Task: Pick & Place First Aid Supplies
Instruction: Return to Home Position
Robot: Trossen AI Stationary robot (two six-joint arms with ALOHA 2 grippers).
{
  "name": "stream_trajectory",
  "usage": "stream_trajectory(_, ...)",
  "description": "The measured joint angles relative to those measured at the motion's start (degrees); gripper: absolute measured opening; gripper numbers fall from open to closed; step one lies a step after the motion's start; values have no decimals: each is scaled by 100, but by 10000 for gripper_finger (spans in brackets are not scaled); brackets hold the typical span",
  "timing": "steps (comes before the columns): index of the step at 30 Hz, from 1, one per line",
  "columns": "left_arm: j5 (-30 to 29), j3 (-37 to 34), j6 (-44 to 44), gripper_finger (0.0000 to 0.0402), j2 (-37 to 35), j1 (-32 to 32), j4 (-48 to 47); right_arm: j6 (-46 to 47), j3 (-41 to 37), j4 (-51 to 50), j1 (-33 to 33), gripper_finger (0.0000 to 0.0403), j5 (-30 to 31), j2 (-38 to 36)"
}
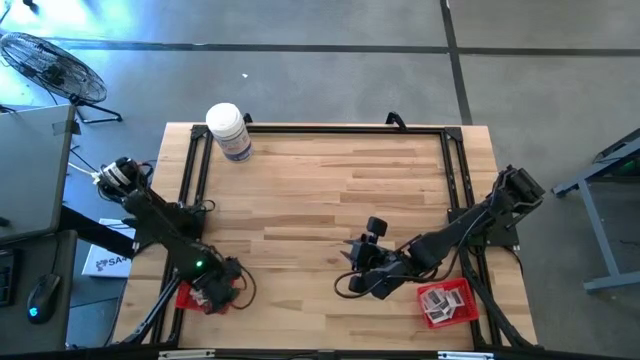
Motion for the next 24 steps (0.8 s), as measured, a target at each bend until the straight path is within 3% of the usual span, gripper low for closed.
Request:
stream_trajectory(5, 412, 413, 677, 119, 2, 543, -79, 0, 0, 0, 0, 113, 67, 0)
stream_trajectory(9, 249, 802, 1487, 119, 0, 819, -86, 0, 0, 0, 0, 113, 73, 0)
stream_trajectory(12, -497, 1068, 2185, 119, 0, 989, 25, 133, 0, -3, 0, 113, 530, 0)
stream_trajectory(16, -2005, 1176, 3087, 119, 0, 1184, 906, 298, 0, 2, -6, 113, 1257, -4)
stream_trajectory(20, -3243, 1172, 3880, 119, 31, 1332, 2045, -167, 0, -2, -4, 113, 1031, -4)
stream_trajectory(24, -3986, 1168, 4313, 119, 162, 1553, 3053, -471, 0, 2, 0, 113, 602, -4)
